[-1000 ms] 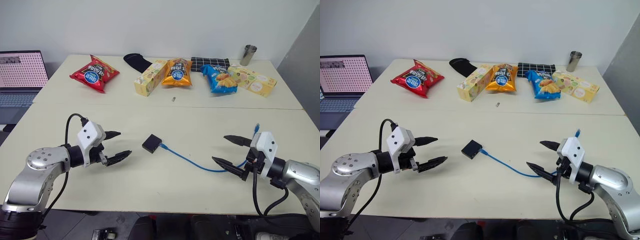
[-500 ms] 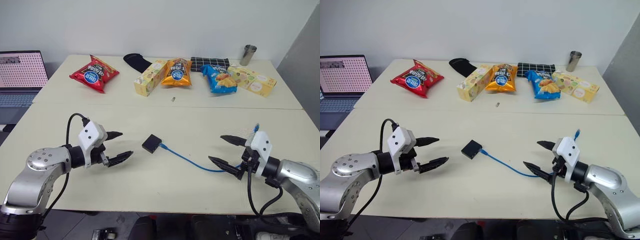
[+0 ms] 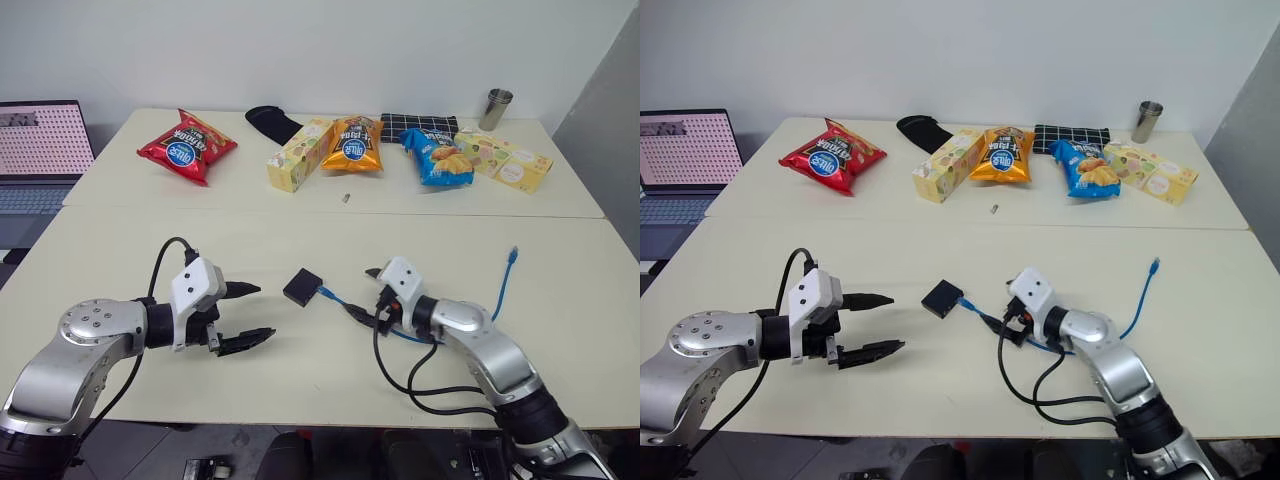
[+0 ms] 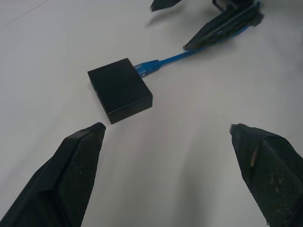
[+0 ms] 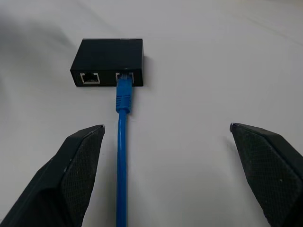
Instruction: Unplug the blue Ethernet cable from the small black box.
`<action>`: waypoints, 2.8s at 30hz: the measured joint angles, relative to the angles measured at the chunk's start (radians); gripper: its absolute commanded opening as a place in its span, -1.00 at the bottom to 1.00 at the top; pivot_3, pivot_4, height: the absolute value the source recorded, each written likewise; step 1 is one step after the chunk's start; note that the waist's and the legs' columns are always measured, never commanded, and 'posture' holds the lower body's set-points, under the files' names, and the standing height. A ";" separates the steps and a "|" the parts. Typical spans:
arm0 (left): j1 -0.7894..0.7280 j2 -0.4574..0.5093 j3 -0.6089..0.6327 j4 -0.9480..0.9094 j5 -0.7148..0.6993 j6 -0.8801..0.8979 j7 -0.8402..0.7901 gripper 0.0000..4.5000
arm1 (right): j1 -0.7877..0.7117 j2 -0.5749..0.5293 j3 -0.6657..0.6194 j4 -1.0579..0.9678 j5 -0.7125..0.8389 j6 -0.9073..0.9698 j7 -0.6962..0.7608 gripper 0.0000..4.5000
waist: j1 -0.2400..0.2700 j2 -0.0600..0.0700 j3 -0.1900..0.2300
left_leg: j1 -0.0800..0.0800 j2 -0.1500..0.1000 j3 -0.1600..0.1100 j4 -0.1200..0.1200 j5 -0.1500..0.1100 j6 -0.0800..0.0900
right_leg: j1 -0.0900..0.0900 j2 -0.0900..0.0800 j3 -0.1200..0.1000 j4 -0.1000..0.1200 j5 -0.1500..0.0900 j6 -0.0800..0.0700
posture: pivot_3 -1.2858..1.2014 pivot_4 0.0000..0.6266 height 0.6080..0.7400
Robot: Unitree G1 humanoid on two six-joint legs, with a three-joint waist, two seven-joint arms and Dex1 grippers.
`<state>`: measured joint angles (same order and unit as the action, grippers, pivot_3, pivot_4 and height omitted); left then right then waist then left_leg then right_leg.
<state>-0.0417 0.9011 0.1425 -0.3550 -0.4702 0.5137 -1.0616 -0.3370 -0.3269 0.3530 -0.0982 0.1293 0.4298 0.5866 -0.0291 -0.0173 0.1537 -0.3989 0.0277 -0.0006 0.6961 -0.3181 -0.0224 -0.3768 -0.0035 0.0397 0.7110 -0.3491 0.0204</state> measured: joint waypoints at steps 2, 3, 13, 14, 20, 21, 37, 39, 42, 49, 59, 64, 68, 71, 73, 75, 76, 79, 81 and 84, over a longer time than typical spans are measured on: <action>-0.003 0.000 0.000 0.000 0.000 0.000 -0.001 1.00 | -0.027 0.040 0.026 0.061 -0.020 -0.017 0.001 1.00 | -0.003 0.000 0.000 | 0.000 0.000 0.001 0.000 0.000 0.000 | -0.001 0.000 0.000 0.001 0.000 0.000 | 0.03 -0.52 1.00; -0.004 0.000 0.000 0.000 0.001 0.000 -0.001 1.00 | -0.039 0.059 0.034 0.085 -0.031 -0.029 0.001 1.00 | -0.003 0.000 0.000 | 0.000 0.000 0.001 0.000 0.000 0.000 | -0.002 0.000 0.000 0.002 0.000 0.000 | 0.03 -0.52 1.00; -0.003 -0.001 -0.001 0.008 0.005 -0.010 0.000 1.00 | -0.088 0.120 0.054 0.159 -0.081 -0.064 0.001 0.01 | -0.003 0.000 0.000 | 0.000 0.000 0.000 0.000 0.000 0.000 | -0.002 0.000 0.000 0.003 0.000 0.000 | 0.03 -0.52 1.00; -0.003 -0.001 -0.001 0.011 0.006 -0.017 0.000 1.00 | -0.089 0.120 0.054 0.159 -0.083 -0.064 0.002 -0.11 | -0.003 0.000 0.000 | 0.000 0.000 0.000 0.000 0.000 0.000 | -0.002 0.000 0.000 0.003 0.000 0.000 | 0.03 -0.52 1.00; -0.015 -0.016 -0.025 0.045 0.028 -0.027 0.014 1.00 | -0.093 0.111 0.055 0.158 -0.104 -0.064 0.018 -0.74 | -0.001 0.000 0.000 | 0.000 0.000 0.000 0.000 0.000 0.000 | -0.002 0.000 0.000 0.003 0.000 0.000 | 0.03 -0.52 1.00; -0.021 -0.024 -0.030 0.054 0.033 -0.027 0.022 1.00 | -0.094 0.110 0.055 0.157 -0.105 -0.064 0.022 -0.83 | -0.001 0.000 0.000 | 0.000 0.000 0.000 0.000 0.000 0.000 | -0.002 0.000 0.000 0.003 0.000 0.000 | 0.03 -0.52 1.00; -0.180 -0.159 -0.028 0.117 -0.175 0.240 0.099 1.00 | -0.186 -0.138 0.084 0.098 -0.319 -0.628 0.093 -0.95 | -0.004 0.000 0.000 | -0.001 0.001 0.000 0.000 0.000 0.000 | -0.003 0.001 -0.001 0.004 0.000 0.000 | 0.03 -0.52 1.00; -0.194 -0.176 -0.028 0.118 -0.196 0.265 0.113 1.00 | -0.194 -0.160 0.092 0.099 -0.345 -0.709 0.102 -0.95 | -0.003 0.000 0.000 | -0.001 0.001 0.000 0.001 0.000 0.000 | -0.003 0.000 -0.001 0.003 0.000 0.000 | 0.03 -0.52 1.00; -0.208 -0.201 -0.028 0.118 -0.229 0.295 0.124 1.00 | -0.204 -0.168 0.092 0.099 -0.356 -0.779 0.104 -0.95 | -0.003 0.000 0.000 | -0.001 0.001 0.000 0.001 0.000 0.000 | -0.002 0.000 0.000 0.003 0.000 0.000 | 0.03 -0.52 1.00; -0.235 -0.226 -0.027 0.119 -0.278 0.329 0.129 0.72 | -0.238 -0.182 0.076 0.131 -0.408 -0.927 0.079 -0.95 | -0.003 0.000 0.000 | -0.001 0.001 0.000 0.001 0.000 0.000 | -0.003 0.000 -0.001 0.003 0.000 0.000 | 0.03 -0.52 1.00; -0.249 -0.242 -0.018 0.131 -0.346 0.354 0.130 -0.19 | -0.245 -0.182 0.060 0.194 -0.460 -1.070 0.018 -0.95 | -0.004 0.000 0.000 | -0.001 0.001 0.001 0.001 0.000 0.000 | -0.003 0.000 0.000 0.003 0.000 0.000 | 0.03 -0.52 1.00; -0.248 -0.242 -0.017 0.127 -0.382 0.359 0.119 -0.59 | -0.247 -0.182 0.047 0.231 -0.486 -1.127 -0.026 -0.95 | -0.003 0.000 0.000 | -0.001 0.001 0.001 0.001 0.000 0.000 | -0.003 0.000 0.000 0.003 0.000 0.000 | 0.03 -0.52 1.00; -0.246 -0.242 -0.017 0.124 -0.392 0.357 0.110 -0.64 | -0.269 -0.192 0.041 0.256 -0.519 -1.190 -0.049 -0.95 | -0.004 0.000 0.000 | -0.001 0.001 0.001 0.001 0.000 0.000 | -0.003 0.000 0.000 0.003 0.000 0.000 | 0.03 -0.52 1.00; -0.246 -0.242 -0.018 0.124 -0.395 0.353 0.105 -0.64 | -0.272 -0.201 0.034 0.268 -0.531 -1.245 -0.065 -0.54 | -0.003 0.000 0.000 | -0.001 0.001 0.001 0.001 0.000 0.000 | -0.003 0.000 0.000 0.003 0.000 0.000 | 0.03 -0.52 1.00; -0.246 -0.240 -0.020 0.138 -0.384 0.351 0.108 -0.64 | -0.272 -0.202 0.034 0.265 -0.507 -1.271 -0.062 -0.31 | -0.004 0.000 0.000 | -0.001 0.001 0.001 0.001 0.000 0.000 | -0.003 0.000 0.000 0.003 0.000 0.000 | 0.03 -0.52 1.00; -0.251 -0.240 -0.028 0.151 -0.374 0.347 0.098 -0.64 | -0.273 -0.214 0.035 0.263 -0.469 -1.272 -0.035 -0.13 | -0.003 0.000 0.000 | -0.001 0.001 0.001 0.001 0.000 0.000 | -0.002 0.000 0.000 0.003 0.000 0.000 | 0.03 -0.52 1.00; -0.253 -0.240 -0.033 0.158 -0.368 0.344 0.089 -0.64 | -0.272 -0.224 0.036 0.258 -0.450 -1.268 -0.016 -0.06 | -0.002 0.000 0.000 | -0.001 0.001 0.001 0.002 0.000 0.000 | -0.002 0.000 0.000 0.003 0.000 0.000 | 0.03 -0.52 1.00; -0.274 -0.239 -0.072 0.171 -0.336 0.318 0.061 -0.64 | -0.244 -0.284 0.045 0.180 -0.317 -1.170 0.097 -0.05 | 0.001 0.000 0.000 | -0.001 0.001 0.000 0.002 0.000 0.000 | -0.001 0.000 -0.001 0.002 0.000 0.000 | 0.03 -0.52 1.00; -0.290 -0.236 -0.105 0.185 -0.297 0.279 0.028 -0.64 | -0.201 -0.318 0.044 0.079 -0.187 -0.996 0.185 -0.05 | -0.001 0.000 0.000 | -0.001 0.001 0.000 0.002 0.000 0.000 | -0.001 0.000 -0.001 0.002 0.000 0.000 | 0.03 -0.52 1.00; -0.296 -0.235 -0.150 0.207 -0.244 0.220 -0.021 -0.64 | -0.142 -0.372 0.034 -0.081 0.019 -0.675 0.271 -0.05 | 0.000 0.000 0.000 | -0.001 0.001 0.000 0.002 0.000 0.000 | -0.001 0.000 -0.001 0.002 0.000 0.000 | 0.03 -0.52 1.00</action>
<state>-0.3372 0.6664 -0.0075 -0.1480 -0.7145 0.7337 -1.0823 -0.4787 -0.6993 0.3872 -0.1790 0.1480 -0.2449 0.8578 -0.0293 -0.0173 0.1540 -0.4000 0.0287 -0.0006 0.6977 -0.3179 -0.0227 -0.3780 -0.0039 0.0391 0.7127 -0.3491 0.0204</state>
